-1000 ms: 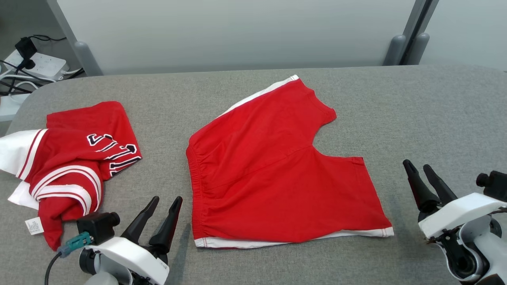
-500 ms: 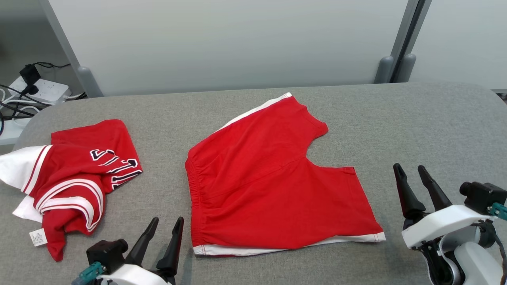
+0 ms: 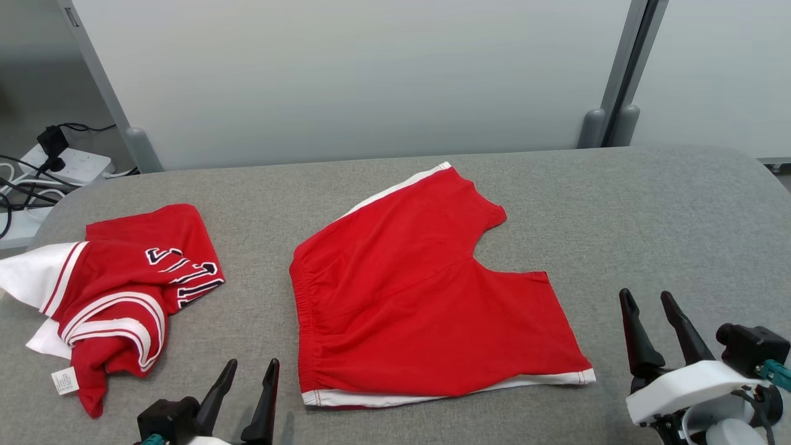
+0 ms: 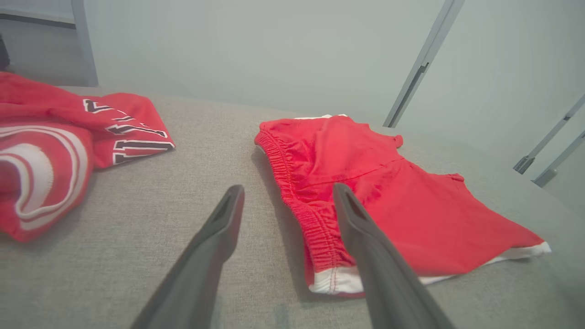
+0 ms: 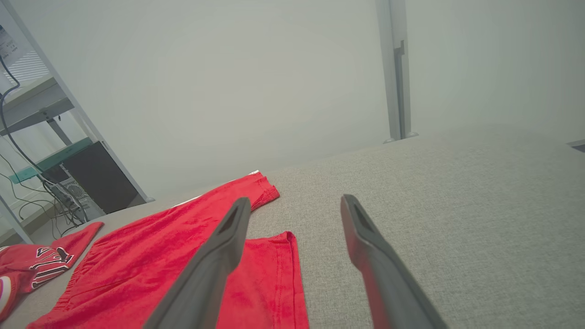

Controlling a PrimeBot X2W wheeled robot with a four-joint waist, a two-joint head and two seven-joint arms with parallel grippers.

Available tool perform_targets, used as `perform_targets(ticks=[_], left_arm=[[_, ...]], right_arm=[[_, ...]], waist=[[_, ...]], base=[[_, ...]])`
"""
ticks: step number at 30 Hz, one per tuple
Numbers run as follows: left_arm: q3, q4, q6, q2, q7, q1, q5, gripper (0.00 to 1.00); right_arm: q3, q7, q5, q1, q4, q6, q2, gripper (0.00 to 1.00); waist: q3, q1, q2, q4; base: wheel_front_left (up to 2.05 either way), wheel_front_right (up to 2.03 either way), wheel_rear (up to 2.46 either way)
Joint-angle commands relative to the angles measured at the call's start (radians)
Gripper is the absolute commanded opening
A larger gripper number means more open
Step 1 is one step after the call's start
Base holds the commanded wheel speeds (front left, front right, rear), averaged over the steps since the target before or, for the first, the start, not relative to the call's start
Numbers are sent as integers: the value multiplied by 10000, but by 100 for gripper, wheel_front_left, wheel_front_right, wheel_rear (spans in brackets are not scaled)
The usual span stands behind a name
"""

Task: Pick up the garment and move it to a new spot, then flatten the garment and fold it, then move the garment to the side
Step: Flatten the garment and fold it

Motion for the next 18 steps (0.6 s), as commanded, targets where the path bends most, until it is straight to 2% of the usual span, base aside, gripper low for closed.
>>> perform_targets(ticks=[1, 12, 18], left_arm=[[560, -304, -71, -3, -133, -174, 315, 100], [1516, -772, -46, -422, -133, 81, 1860, 100], [1824, -844, 81, -514, -133, 125, 2273, 100]], right_arm=[[75, -135, -206, 20, -317, 46, 56, 100], [-281, -135, -1778, 589, -858, 46, 224, 100], [-407, -135, -2351, 731, -993, 46, 393, 100]], waist=[[-23, 0, -1, -4], [79, 0, -1, -95], [130, 0, -1, -139]], base=[[0, 0, 0], [0, 0, 0], [0, 0, 0]])
